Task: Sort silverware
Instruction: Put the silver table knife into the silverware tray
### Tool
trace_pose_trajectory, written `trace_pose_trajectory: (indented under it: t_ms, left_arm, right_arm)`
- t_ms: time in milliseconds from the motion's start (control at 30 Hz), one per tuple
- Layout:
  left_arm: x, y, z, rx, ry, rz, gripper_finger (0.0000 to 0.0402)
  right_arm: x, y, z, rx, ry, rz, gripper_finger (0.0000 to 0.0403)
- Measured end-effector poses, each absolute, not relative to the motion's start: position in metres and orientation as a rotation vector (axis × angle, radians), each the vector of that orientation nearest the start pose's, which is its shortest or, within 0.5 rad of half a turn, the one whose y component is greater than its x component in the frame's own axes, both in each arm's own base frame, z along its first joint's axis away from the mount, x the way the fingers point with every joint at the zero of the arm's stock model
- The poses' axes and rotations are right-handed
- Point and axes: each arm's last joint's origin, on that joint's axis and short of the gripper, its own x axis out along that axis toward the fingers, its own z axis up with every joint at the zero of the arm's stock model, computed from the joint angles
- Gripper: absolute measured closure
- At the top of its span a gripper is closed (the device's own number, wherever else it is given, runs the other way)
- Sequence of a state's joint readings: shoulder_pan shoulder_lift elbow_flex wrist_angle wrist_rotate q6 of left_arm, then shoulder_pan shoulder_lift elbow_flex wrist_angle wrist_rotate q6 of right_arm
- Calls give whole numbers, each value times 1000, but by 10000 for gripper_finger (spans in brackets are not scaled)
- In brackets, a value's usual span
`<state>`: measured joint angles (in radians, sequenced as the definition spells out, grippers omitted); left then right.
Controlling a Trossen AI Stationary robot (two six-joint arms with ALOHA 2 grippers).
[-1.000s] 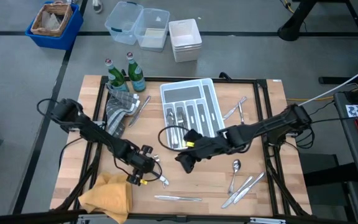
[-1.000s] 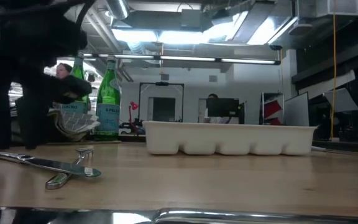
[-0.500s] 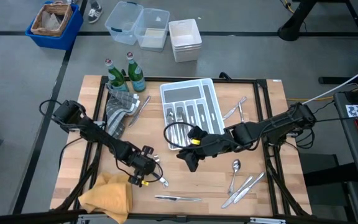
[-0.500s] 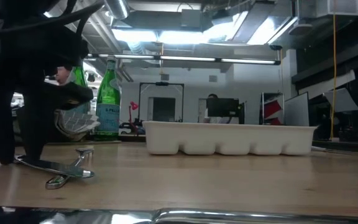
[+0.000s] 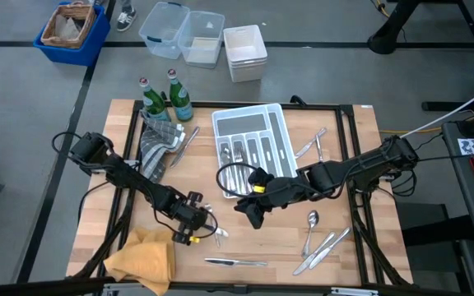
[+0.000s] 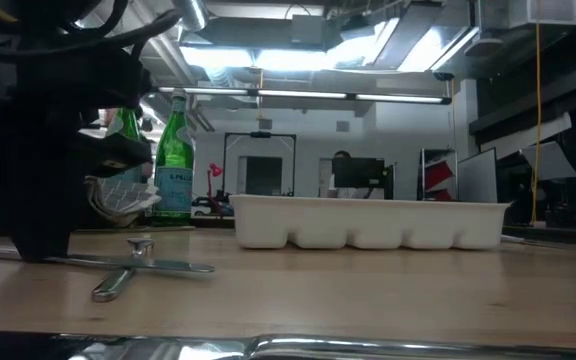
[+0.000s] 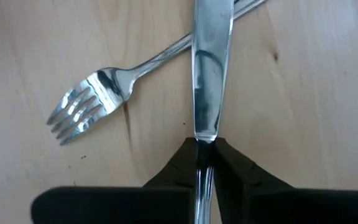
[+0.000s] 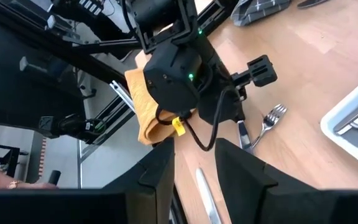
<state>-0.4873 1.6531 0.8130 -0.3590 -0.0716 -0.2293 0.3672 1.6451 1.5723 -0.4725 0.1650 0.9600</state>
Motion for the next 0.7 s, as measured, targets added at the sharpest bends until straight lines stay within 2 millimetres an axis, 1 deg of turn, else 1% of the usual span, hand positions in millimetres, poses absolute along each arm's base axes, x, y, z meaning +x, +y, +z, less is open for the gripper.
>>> trace_pose_trajectory:
  t_ms: [100,267,500,700]
  left_arm:
    - [252,-131,134,104,1199,-211,386]
    - [252,-131,134,51,1213,-173,374]
    - [251,-131,135,-35,1222,-121,376]
    - [250,-131,135,-72,1228,-99,355]
  right_arm:
    - [348,129,359,790,573,-70,283]
    - [347,128,360,767,570,-61,283]
    - [342,126,367,748,553,-46,283]
    - [338,125,372,745,538,-38,283]
